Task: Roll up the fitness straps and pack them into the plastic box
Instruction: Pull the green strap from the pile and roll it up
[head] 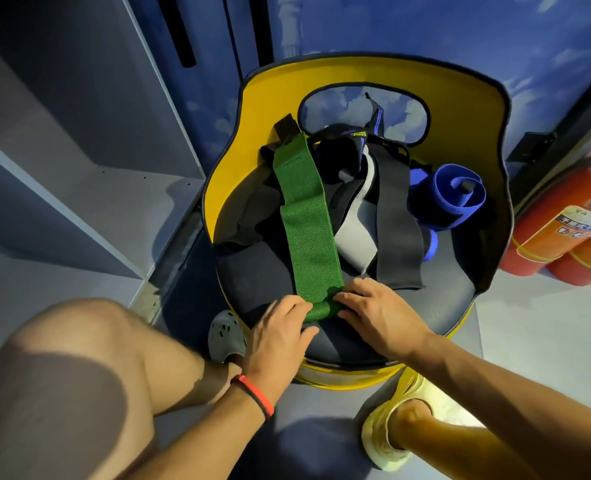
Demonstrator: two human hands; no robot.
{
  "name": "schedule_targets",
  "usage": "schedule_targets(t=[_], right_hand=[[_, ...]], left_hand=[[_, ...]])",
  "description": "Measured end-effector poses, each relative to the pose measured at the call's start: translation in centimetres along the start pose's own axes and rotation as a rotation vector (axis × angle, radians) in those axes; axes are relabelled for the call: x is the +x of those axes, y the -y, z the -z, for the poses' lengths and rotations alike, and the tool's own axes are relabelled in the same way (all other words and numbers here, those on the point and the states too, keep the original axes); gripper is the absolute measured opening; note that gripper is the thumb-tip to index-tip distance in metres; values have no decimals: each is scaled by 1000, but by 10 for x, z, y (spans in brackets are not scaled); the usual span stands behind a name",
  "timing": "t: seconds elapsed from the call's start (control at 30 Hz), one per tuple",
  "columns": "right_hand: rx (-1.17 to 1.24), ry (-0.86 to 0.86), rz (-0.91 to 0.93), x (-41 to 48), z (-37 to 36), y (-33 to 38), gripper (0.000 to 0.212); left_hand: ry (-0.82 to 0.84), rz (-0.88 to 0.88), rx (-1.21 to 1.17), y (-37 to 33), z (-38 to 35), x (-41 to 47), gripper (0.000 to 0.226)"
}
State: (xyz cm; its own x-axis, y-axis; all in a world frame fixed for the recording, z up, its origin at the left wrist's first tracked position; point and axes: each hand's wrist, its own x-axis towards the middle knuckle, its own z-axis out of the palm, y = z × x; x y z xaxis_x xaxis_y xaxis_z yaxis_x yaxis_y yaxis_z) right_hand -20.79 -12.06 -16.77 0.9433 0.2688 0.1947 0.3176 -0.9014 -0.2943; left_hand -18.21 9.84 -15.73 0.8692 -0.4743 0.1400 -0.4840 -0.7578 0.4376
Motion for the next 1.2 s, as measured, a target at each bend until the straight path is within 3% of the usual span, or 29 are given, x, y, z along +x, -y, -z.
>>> schedule_targets(t=[0.3,0.47,0.57,0.7,0.83,0.97,1.2], right_hand=[[293,-13,-157,-1,12,2,17],[318,16,-234,5,16,4,13],[270,11,-264,7,11,7,23],[219,-69,-292,2,5,12,20],[233,-66,-99,-3,8,15,17],[146,59,-50,-11,4,6,40],[166,52,-92,0,10,6,42]], left_hand=[[-36,235,-323,3,10,9,24],[-15,390,-427,3,10,13,14],[-25,426,-427,4,7,10,12],[-44,405,-310,2,3,12,13],[-43,400,-293,5,4,17,14],[-63,387,-322,7,4,18,13],[-157,93,-293,4,-2,4,10]])
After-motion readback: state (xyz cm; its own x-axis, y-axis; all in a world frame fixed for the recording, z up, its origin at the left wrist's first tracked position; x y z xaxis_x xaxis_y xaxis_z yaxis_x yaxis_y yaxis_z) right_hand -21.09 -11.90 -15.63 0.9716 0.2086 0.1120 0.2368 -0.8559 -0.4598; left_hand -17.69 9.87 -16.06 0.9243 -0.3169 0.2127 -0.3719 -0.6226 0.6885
